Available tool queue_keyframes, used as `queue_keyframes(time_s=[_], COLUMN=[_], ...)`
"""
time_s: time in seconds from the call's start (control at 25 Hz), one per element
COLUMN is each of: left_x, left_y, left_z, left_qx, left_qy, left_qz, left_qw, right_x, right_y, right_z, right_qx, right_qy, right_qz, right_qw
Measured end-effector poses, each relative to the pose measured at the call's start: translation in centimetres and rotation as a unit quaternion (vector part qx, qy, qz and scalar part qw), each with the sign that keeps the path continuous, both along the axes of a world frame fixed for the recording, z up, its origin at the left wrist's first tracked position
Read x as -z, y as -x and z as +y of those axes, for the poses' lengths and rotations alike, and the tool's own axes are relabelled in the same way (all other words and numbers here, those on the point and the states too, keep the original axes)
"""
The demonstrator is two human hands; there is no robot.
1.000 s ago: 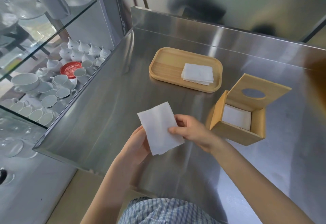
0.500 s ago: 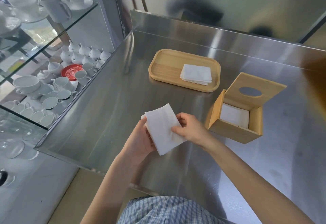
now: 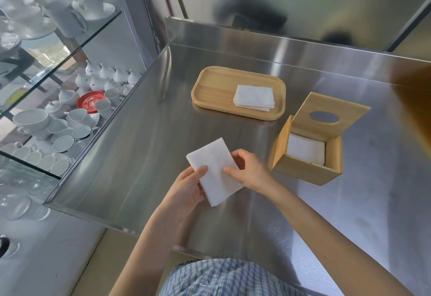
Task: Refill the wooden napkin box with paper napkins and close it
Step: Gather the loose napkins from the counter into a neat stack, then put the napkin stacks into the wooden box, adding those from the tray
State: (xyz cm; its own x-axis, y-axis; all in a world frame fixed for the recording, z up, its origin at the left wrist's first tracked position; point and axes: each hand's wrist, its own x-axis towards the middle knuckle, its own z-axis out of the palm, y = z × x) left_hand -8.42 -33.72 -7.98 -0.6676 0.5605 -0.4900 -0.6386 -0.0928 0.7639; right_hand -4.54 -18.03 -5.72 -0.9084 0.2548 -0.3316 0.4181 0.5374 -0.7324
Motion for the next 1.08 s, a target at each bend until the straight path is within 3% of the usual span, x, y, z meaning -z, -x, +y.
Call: queue_keyframes(time_s=[0.08,0.16,0.24,0.32,0.44,0.56,0.96,1.08], left_x=[-0.5,-1.1,-1.7,-2.2,-2.6,-2.6,-3.1,-3.3], left_y=[0.0,0.0,-0.3,-0.9,-1.8,-2.5,-3.5,-3.1], left_z=[0.3,0.9,1.7,2.6,4.0,5.0,8.5,10.2], left_qx=[-0.003,-0.002,-0.003,-0.004,-0.007,-0.001,0.023,0.024], left_qy=[-0.013,-0.026,-0.045,-0.068,-0.091,-0.094,0.036,0.065], left_qz=[0.000,0.002,0.004,0.002,-0.004,0.006,0.109,0.110], left_qw=[1.000,1.000,0.999,0.998,0.996,0.996,0.993,0.992], right_x=[-0.2,-0.5,-0.7,-0.9,-0.9,-1.0,-2.3,-2.4], right_y=[-0.5,-1.3,-2.4,-3.7,-5.3,-6.1,-8.9,-9.1], right_z=[0.3,0.9,1.7,2.4,3.3,4.3,8.8,10.2], right_qx=[0.038,0.082,0.115,0.140,0.175,0.205,0.221,0.217], right_qy=[0.041,0.144,0.287,0.429,0.518,0.503,0.226,0.149], right_qz=[-0.006,-0.033,-0.057,-0.064,-0.052,-0.016,0.070,0.081], right_qw=[0.998,0.986,0.949,0.890,0.835,0.839,0.946,0.961])
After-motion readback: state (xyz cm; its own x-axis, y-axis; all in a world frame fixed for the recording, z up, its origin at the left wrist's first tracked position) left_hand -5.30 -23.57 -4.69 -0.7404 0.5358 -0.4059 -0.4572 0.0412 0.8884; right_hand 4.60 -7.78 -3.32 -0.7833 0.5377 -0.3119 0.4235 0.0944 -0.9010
